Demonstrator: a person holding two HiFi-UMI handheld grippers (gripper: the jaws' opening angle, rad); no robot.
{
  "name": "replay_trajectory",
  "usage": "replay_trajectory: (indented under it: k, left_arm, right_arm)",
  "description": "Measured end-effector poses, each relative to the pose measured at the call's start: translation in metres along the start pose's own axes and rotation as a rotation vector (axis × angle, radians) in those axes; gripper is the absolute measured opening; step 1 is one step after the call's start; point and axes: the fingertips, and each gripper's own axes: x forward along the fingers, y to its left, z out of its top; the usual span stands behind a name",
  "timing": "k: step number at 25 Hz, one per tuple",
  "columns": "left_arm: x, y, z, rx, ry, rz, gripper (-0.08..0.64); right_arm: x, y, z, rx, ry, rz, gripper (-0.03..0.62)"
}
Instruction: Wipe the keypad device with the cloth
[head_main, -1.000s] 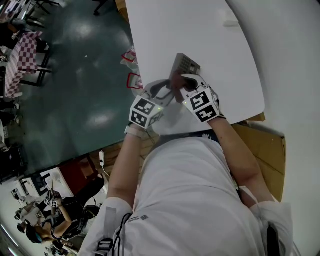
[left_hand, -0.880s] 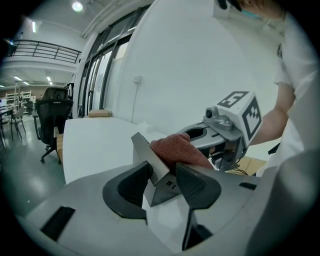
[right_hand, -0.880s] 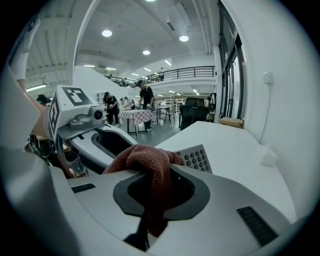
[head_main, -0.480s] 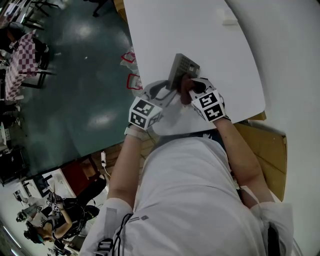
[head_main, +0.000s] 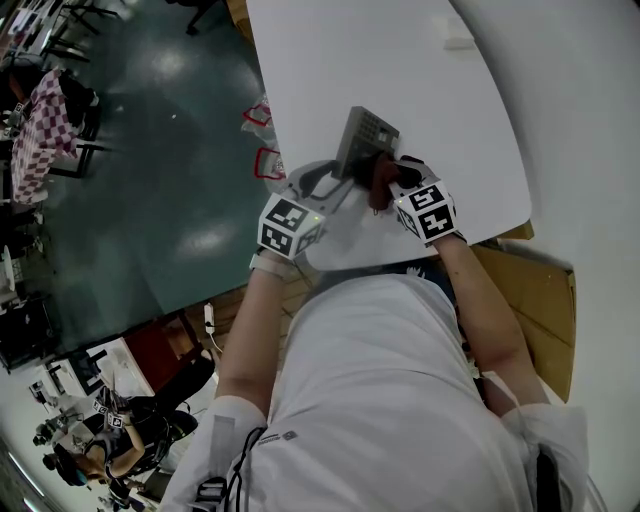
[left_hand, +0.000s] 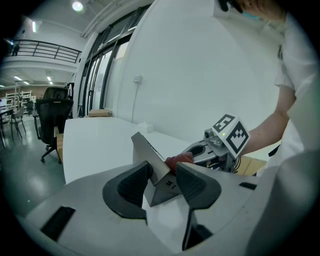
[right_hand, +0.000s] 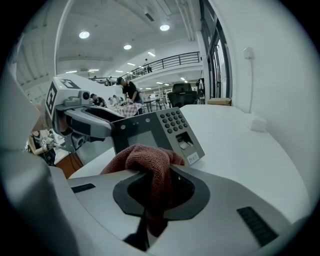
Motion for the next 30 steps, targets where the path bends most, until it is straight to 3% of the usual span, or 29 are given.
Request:
replay_trajectory:
  k: [8, 14, 23, 30]
  left_arm:
    - [0.001, 0.0, -0.001, 0.003, 0.005, 0.011, 0.166]
    - [-0.003, -0.004, 0.002, 0.113, 0.025, -0.013, 0.166]
    - [-0.004, -0.012, -0.006, 0.291, 0.098, -0.069, 0.215]
    - [-0.001, -0.007, -0.006, 0.293, 0.106, -0.064, 0.215]
  right_arm:
    - [0.001, -0.01, -0.024, -0.024, 0.046, -0.031, 0.038]
    - [-0.002, -0.008, -0.02, -0.072, 0.059, -0.018, 0.038]
    - [-0.023, 0.033, 0.05, -0.183, -0.067, 0.063, 0.038]
    - [-0.017, 0.065, 0.087, -0.285, -0.109, 0.113, 0.038]
